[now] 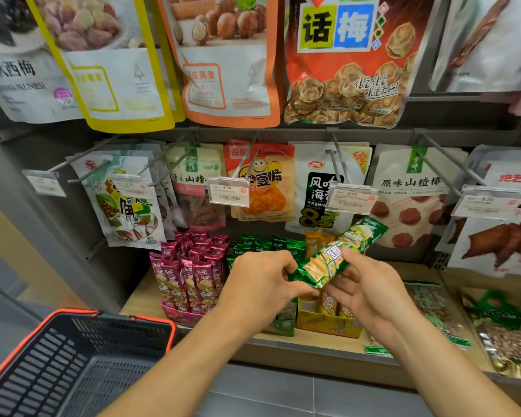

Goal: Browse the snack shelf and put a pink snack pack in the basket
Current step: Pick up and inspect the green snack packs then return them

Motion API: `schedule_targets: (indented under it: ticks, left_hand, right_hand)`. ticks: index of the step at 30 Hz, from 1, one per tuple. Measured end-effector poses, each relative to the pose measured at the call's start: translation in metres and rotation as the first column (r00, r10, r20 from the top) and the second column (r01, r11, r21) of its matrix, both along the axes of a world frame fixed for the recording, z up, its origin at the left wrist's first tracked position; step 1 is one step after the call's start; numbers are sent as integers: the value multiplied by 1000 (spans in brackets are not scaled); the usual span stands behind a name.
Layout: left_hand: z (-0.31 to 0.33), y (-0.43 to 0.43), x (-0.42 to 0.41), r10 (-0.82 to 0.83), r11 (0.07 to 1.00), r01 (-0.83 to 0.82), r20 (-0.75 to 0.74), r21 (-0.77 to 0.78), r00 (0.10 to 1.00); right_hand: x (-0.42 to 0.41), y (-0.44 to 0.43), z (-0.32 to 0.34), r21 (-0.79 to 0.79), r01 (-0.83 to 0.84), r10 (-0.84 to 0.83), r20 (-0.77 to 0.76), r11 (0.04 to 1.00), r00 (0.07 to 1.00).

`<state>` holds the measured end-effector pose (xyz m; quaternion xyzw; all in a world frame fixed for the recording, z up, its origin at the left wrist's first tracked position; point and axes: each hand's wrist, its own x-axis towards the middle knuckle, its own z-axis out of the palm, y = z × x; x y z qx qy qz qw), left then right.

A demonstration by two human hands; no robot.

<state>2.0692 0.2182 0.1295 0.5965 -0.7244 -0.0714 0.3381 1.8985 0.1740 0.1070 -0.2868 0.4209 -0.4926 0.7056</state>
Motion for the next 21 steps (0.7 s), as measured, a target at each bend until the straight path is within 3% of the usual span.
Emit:
schedule_targets:
  ticks: [7,10,12,14,15,18,21]
  left_hand:
    - [-5,-4,7,-96,952,123,-107,280,990]
    - [-8,-6,18,-185,835,259,-196,486,963]
    - [-9,-5,26,-234,732,340,-250,591,939]
    - [-8,-7,31,-145,721,345,-355,602,923]
    - [-8,-9,32,-26,746,316,-448,586,893]
    - [-9,-18,37,273,831,201,-695,519,665]
    - [-15,-24,48,365,847,159,-773,507,519]
  right_hand:
    - [-4,5,-1,-12,-171,170,-61,985,984]
    - [-3,7,-4,-17,-207,204,-104,978,974]
    - [-2,10,-4,-42,-276,262,-209,960,942]
    - [2,14,-3,-87,-386,332,-359,919,872]
    - [5,17,-1,-104,-429,352,-417,897,838]
    - [10,23,5,-104,-515,395,-519,851,758]
    - [4,23,11,-60,-584,465,-542,810,700]
